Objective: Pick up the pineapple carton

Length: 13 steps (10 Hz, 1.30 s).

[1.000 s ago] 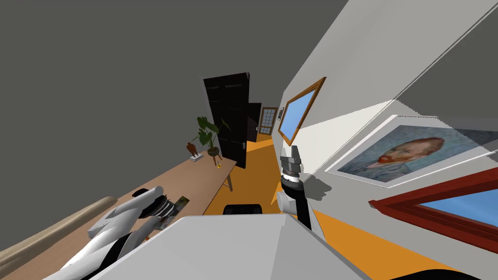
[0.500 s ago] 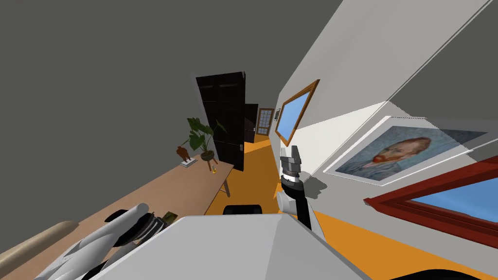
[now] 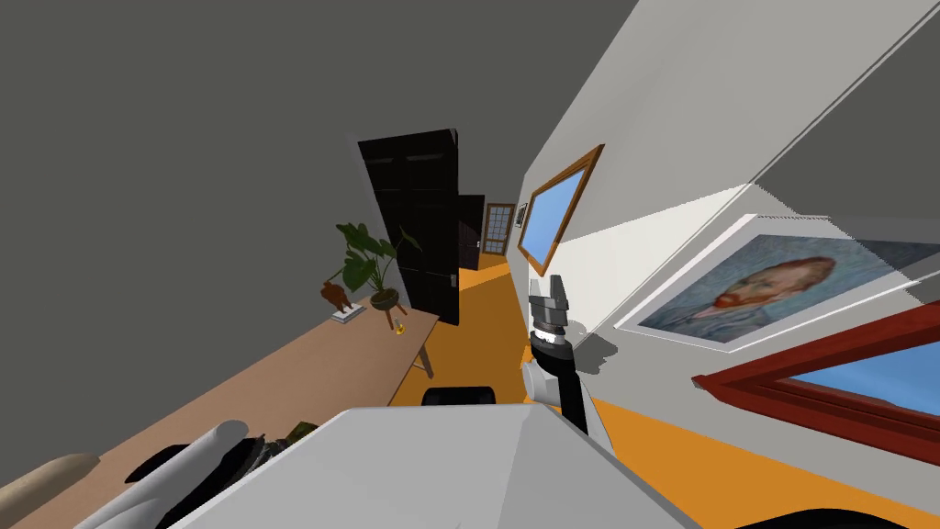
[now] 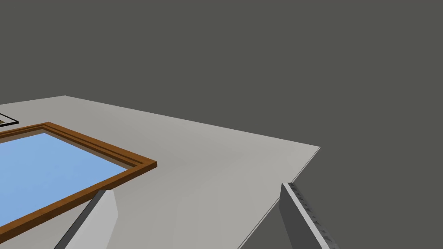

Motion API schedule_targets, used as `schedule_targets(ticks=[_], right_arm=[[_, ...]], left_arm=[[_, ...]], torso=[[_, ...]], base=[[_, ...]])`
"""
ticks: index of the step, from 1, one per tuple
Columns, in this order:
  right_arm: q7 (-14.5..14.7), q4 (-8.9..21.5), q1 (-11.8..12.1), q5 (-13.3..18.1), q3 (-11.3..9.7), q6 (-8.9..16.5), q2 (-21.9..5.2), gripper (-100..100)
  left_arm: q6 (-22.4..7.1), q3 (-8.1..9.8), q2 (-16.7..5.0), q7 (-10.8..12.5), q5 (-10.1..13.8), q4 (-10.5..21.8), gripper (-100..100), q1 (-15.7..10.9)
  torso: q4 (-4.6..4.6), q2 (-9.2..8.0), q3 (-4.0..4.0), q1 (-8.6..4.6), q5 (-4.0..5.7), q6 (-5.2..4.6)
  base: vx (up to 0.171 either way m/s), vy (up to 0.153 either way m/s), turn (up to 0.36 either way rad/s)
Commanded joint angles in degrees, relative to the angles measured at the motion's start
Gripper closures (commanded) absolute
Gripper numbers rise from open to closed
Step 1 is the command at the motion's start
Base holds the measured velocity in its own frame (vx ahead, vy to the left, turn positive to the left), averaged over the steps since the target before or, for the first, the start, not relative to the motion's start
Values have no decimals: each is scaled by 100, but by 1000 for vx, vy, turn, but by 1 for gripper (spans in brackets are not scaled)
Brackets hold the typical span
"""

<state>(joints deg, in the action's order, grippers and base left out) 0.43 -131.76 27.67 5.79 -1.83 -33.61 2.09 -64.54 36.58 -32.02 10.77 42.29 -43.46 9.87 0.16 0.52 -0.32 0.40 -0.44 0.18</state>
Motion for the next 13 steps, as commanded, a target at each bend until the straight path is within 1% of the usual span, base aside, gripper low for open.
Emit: schedule_targets(ticks=[1,2,3,4,5,6,7,8,9,10,11,12,13], right_arm=[[0,0,0,0,0,0,0,0],[0,0,-1,0,0,0,0,0],[0,0,0,0,0,0,0,0],[0,0,0,0,0,0,0,0],[0,0,0,0,0,0,0,0],[0,0,-1,0,0,0,0,0],[0,0,0,0,-1,0,0,0],[0,0,0,0,0,0,0,0],[0,0,0,0,0,0,0,0],[0,0,-1,0,0,0,0,0],[0,0,0,0,0,0,0,0],[0,0,0,0,0,0,0,0],[0,0,0,0,0,0,0,0]], left_arm=[[0,-9,-6,-109,181,56,-100,6],[215,-12,-4,-354,397,248,-100,310],[215,-12,-4,-469,547,248,-100,467],[215,-12,-4,-601,726,248,-100,467],[215,-12,-4,-601,790,248,-100,467],[431,-15,-2,-842,1007,440,-100,777],[431,-15,-2,-1059,1177,440,-100,787],[431,-15,-2,-1092,1334,440,-100,928],[431,-15,-2,-1092,1400,440,-100,928],[646,-18,1,-1411,1636,632,-100,1160],[646,-18,1,-1584,1804,632,-100,1227],[646,-18,1,-1584,1996,632,-100,1350],[646,-18,1,-1584,2009,632,-100,1388]], torso=[[0,0,0,0,0,0],[-5,-14,9,4,-7,-4],[1,5,-2,10,-33,-5],[9,14,-10,21,-54,3],[4,1,-3,28,-66,-2],[-1,-14,7,29,-70,-6],[0,15,-6,46,-100,-16],[2,28,-14,66,-109,-19],[0,13,-6,71,-110,-17],[-4,-4,3,69,-110,-18],[-4,15,-5,79,-122,-25],[-2,29,-13,92,-127,-26],[-3,18,-8,95,-128,-24]], base=[[13,3,19],[109,1,-168],[138,7,-107],[62,9,29],[5,2,18],[120,-11,-183],[135,9,-81],[56,9,6],[6,2,14],[92,2,-149],[122,8,-93],[67,10,-3],[19,5,14]])
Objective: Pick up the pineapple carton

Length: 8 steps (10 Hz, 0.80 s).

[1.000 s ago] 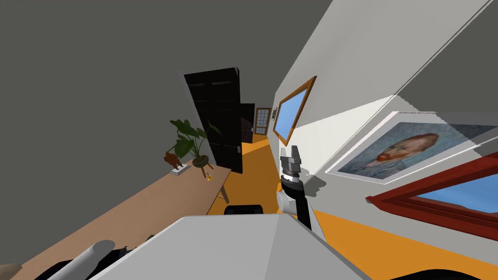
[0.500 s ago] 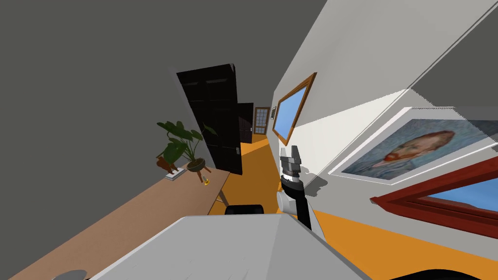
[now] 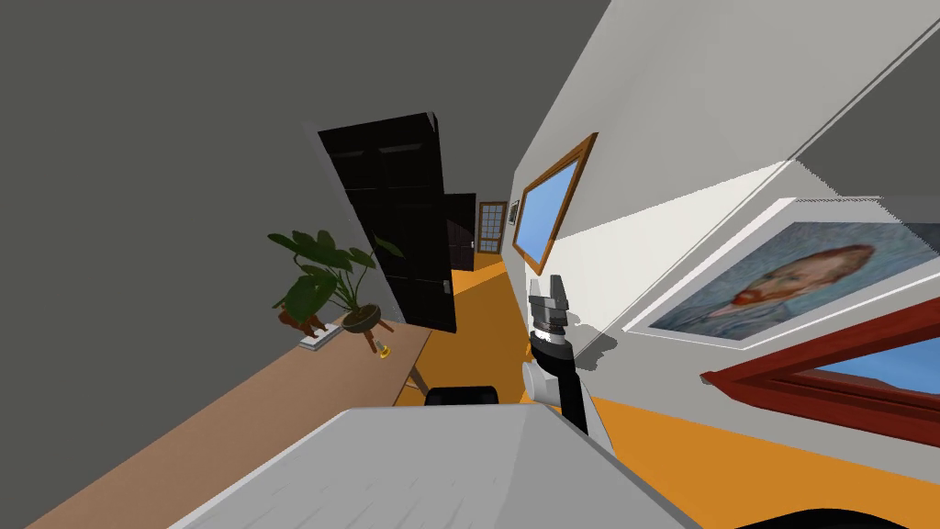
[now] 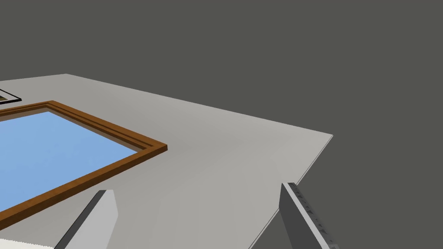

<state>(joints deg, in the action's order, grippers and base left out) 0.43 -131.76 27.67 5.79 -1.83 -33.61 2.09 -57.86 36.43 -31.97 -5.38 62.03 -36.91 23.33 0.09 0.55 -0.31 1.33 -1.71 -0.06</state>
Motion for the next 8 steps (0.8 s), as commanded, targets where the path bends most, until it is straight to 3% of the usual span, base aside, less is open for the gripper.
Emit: schedule_targets(ticks=[1,2,3,4,5,6,8], right_arm=[[0,0,0,0,0,0,0,0],[0,0,0,0,0,0,0,0],[0,0,1,0,0,0,0,0],[0,0,1,0,0,0,0,0],[0,0,0,0,0,0,0,0],[0,0,0,0,0,0,0,0],[0,0,1,0,0,0,0,0]], left_arm=[[194,-6,-2,-286,286,169,-100,286],[194,-6,-2,-461,492,169,-100,315],[194,-6,-2,-461,645,169,-100,471],[194,-6,-2,-461,645,169,-100,504],[409,-8,0,-784,911,361,-100,728],[409,-8,0,-953,1113,361,-100,817],[409,-8,0,-953,1254,359,-100,964]], torso=[[0,0,0,0,0,0],[2,18,-9,2,-1,-4],[5,25,-14,6,-1,-1],[3,14,-8,2,0,0],[0,1,-1,-2,0,0],[3,22,-11,1,0,-4],[4,16,-10,1,0,1]], base=[[103,4,-162],[116,21,-88],[62,12,8],[24,0,12],[115,5,-167],[144,24,-84],[37,8,13]])
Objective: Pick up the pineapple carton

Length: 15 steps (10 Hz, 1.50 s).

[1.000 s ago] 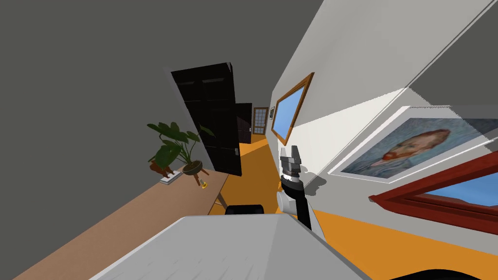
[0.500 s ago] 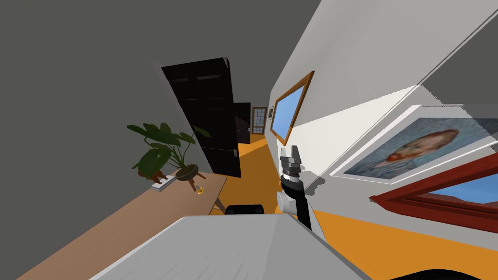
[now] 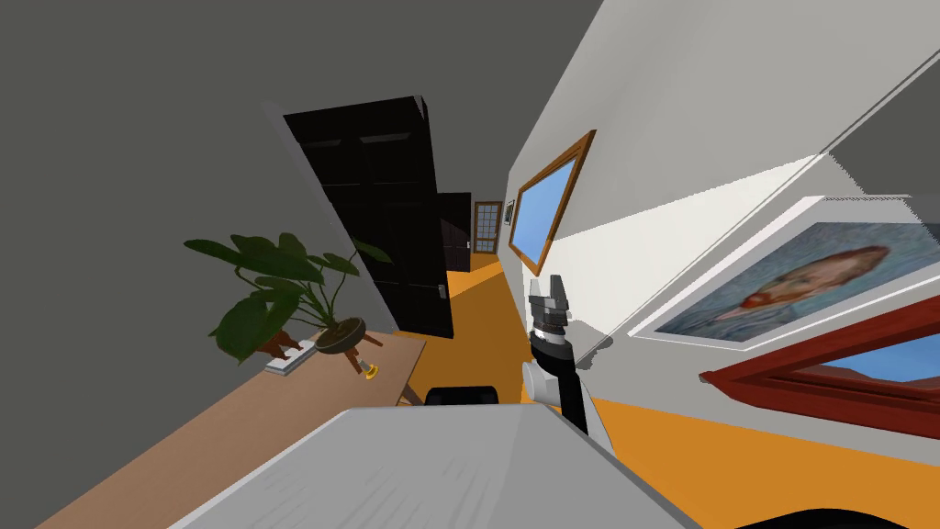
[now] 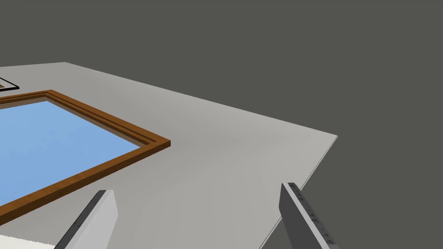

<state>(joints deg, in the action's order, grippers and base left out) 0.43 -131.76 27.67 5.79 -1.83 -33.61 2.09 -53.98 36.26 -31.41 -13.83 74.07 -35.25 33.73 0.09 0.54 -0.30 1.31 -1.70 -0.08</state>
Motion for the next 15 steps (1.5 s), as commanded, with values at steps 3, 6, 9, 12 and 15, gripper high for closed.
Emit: schedule_targets(ticks=[3,6,9,12,15], right_arm=[[0,0,0,0,0,0,0,0],[0,0,1,0,0,0,-1,0],[0,0,0,0,0,0,0,0],[0,0,0,0,0,0,0,0],[0,0,0,0,0,0,0,0]], left_arm=[[236,6,-54,-498,480,387,-100,385],[452,3,-52,-934,986,579,-100,826],[455,12,-61,-1123,1226,654,-100,806],[448,6,-57,-1121,1230,643,100,811],[453,7,-58,-1122,1230,641,0,810]], torso=[[1,13,-5,-1,1,0],[6,35,-18,10,-1,-1],[-1,-2,1,-1,0,0],[-4,-11,7,1,1,1],[-3,-12,7,-1,2,3]], base=[[70,0,-85],[114,23,-73],[19,5,3],[0,0,0],[0,0,0]])
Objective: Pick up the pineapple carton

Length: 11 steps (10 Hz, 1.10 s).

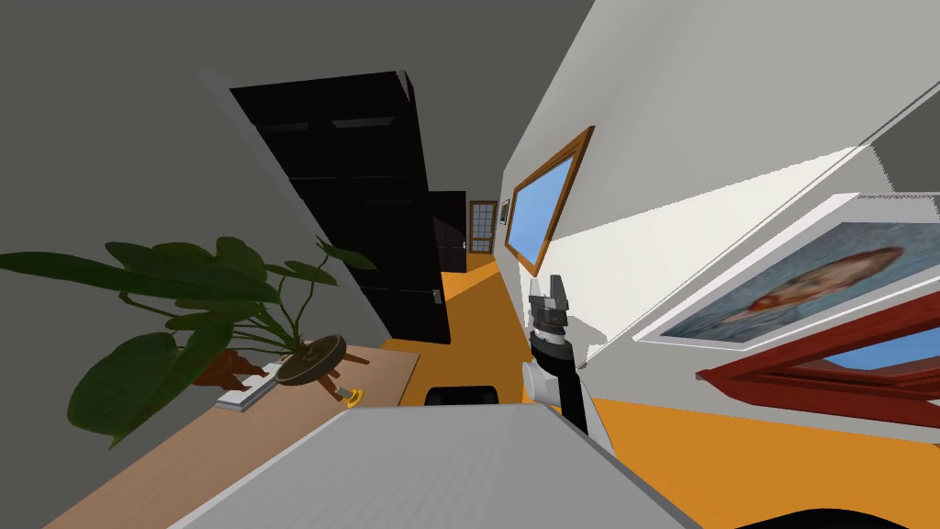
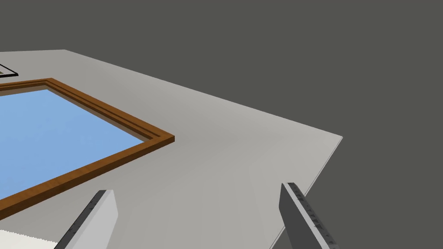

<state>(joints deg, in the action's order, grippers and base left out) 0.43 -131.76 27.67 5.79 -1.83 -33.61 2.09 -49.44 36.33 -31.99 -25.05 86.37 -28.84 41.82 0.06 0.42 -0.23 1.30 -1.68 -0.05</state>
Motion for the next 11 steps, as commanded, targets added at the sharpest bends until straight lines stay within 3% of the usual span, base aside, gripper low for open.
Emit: schedule_targets(ticks=[1,3,4,5,6,7,9,10,11], right_arm=[[0,0,0,0,0,0,0,0],[0,0,-2,0,-1,0,1,0],[0,0,-1,0,0,0,0,0],[0,0,0,0,0,0,0,0],[0,0,-1,0,0,0,1,0],[0,0,-2,0,0,0,0,0],[0,0,0,0,0,0,0,0],[0,0,0,0,0,0,0,0],[0,0,-1,0,0,0,0,0]], left_arm=[[-217,-1,4,286,-286,-255,100,-286],[-217,-1,4,192,-500,59,100,-424],[-217,-1,4,494,-571,-255,100,-424],[-433,1,2,675,-810,-446,100,-690],[-433,1,2,638,-912,-190,100,-885],[-433,1,2,798,-1103,-349,100,-885],[-433,1,2,1015,-1181,-446,100,-885],[-648,4,0,1241,-1452,-638,100,-1132],[-648,4,0,1451,-1620,-638,100,-1239]], torso=[[0,0,0,0,0,0],[-31,-39,34,1,-52,-4],[-33,-38,35,7,-73,6],[-35,-25,30,21,-81,1],[-49,-39,42,34,-96,-13],[-62,-47,53,40,-134,-15],[-60,-13,37,47,-171,-14],[-61,-1,32,50,-180,-18],[-65,-25,43,50,-184,-18]], base=[[-110,-15,194],[-109,-20,10],[-32,2,16],[-126,-9,170],[-148,-4,76],[-61,-5,-18],[9,-8,6],[-97,-15,164],[-126,-11,83]])
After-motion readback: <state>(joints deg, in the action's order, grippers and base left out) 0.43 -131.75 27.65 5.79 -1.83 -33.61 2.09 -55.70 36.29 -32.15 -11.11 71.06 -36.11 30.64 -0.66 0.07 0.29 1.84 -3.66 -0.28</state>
